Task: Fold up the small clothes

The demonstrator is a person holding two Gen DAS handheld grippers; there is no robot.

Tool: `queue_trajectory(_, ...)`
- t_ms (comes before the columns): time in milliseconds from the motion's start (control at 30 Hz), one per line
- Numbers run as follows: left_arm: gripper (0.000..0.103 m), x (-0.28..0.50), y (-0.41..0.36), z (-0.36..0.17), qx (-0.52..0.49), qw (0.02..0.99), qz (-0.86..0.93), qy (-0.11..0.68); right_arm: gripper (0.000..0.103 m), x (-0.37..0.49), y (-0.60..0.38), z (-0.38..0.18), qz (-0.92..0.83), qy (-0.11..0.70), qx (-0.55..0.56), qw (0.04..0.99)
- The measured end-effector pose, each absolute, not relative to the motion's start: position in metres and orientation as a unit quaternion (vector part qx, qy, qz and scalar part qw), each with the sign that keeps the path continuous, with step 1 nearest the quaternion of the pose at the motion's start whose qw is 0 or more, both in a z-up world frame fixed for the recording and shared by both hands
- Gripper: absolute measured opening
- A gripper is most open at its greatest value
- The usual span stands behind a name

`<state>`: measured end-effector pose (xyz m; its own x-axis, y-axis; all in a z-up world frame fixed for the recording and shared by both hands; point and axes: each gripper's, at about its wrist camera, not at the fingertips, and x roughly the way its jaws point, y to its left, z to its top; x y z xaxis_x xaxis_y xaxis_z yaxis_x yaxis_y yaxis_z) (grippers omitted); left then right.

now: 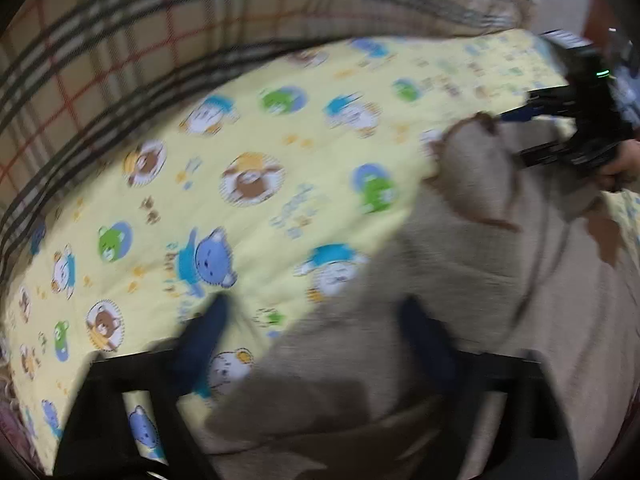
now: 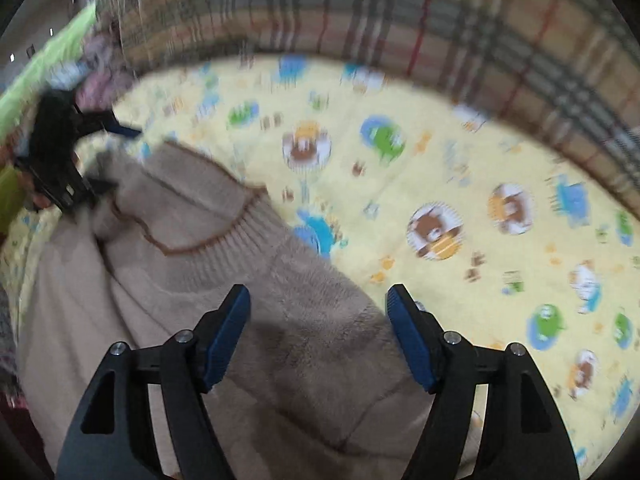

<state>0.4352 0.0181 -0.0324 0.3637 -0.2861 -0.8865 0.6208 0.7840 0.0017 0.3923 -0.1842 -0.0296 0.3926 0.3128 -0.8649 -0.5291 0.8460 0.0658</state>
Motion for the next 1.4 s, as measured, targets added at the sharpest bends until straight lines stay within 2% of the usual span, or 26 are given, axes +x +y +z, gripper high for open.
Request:
queue_trajectory(67, 0.011, 0.427, 0.015, -0.032, 0.18, 0.806, -0.291, 0.483, 0.068, 0.391, -0.176, -0.035, 0.253, 0.484, -0.128, 0.828)
queue_trajectory(100, 0.006, 0.421, 0.011, -0.032, 0.192, 0.806, -0.292, 0.478, 0.045, 0.39, -0.174, -0.033, 0.258, 0.481, -0.126, 0.829)
queue_trajectory(133, 0.006, 0.414, 0.008, -0.032, 0.209, 0.812, -0.284, 0.466, 0.009, 0.39, -0.173, -0.032, 0.261, 0.48, -0.116, 0.829)
queue_trajectory(167, 0.005, 0.41, 0.007, -0.031, 0.217, 0.816, -0.278, 0.457, 0.006, 0.389, -0.173, -0.03, 0.258, 0.479, -0.112, 0.832)
queue_trajectory(267, 0.004, 0.404, 0.021, -0.014, 0.207, 0.844, -0.246, 0.429, 0.006, 0.38, -0.171, -0.017, 0.238, 0.457, -0.124, 0.848)
queue_trajectory(400, 0.004, 0.416, 0.063, 0.004, 0.138, 0.876, -0.192, 0.42, 0.005, 0.376, -0.192, 0.008, 0.198, 0.415, -0.069, 0.885)
queue_trajectory(600, 0.005, 0.419, 0.043, -0.021, 0.199, 0.873, -0.121, 0.428, 0.006, 0.395, -0.179, -0.03, 0.13, 0.461, -0.057, 0.876)
queue_trajectory(733, 0.015, 0.413, 0.049, 0.009, 0.155, 0.89, -0.1, 0.417, 0.023, 0.384, -0.186, -0.004, 0.094, 0.442, -0.031, 0.891)
queue_trajectory(800, 0.027, 0.404, 0.065, 0.025, 0.13, 0.896, -0.086, 0.416, 0.031, 0.369, -0.196, 0.014, 0.102, 0.426, -0.003, 0.899)
queue_trajectory(833, 0.037, 0.396, 0.076, 0.033, 0.106, 0.899, -0.082, 0.417, 0.037, 0.355, -0.202, 0.025, 0.108, 0.416, 0.014, 0.903)
queue_trajectory(900, 0.043, 0.376, 0.087, 0.044, 0.071, 0.901, -0.074, 0.422, 0.041, 0.332, -0.207, 0.039, 0.11, 0.403, 0.028, 0.908)
queue_trajectory(1000, 0.045, 0.329, 0.097, 0.043, 0.034, 0.897, -0.054, 0.438, 0.044, 0.285, -0.21, 0.051, 0.122, 0.391, 0.043, 0.911)
queue_trajectory(1167, 0.062, 0.247, 0.101, 0.033, -0.007, 0.894, -0.043, 0.445, 0.047, 0.209, -0.206, 0.046, 0.145, 0.397, 0.065, 0.904)
queue_trajectory(1267, 0.067, 0.198, 0.104, 0.027, -0.04, 0.894, -0.04, 0.444, 0.054, 0.168, -0.196, 0.042, 0.152, 0.398, 0.076, 0.902)
queue_trajectory(1400, 0.068, 0.145, 0.105, 0.02, -0.066, 0.89, -0.037, 0.449, 0.055, 0.128, -0.189, 0.033, 0.166, 0.403, 0.092, 0.895)
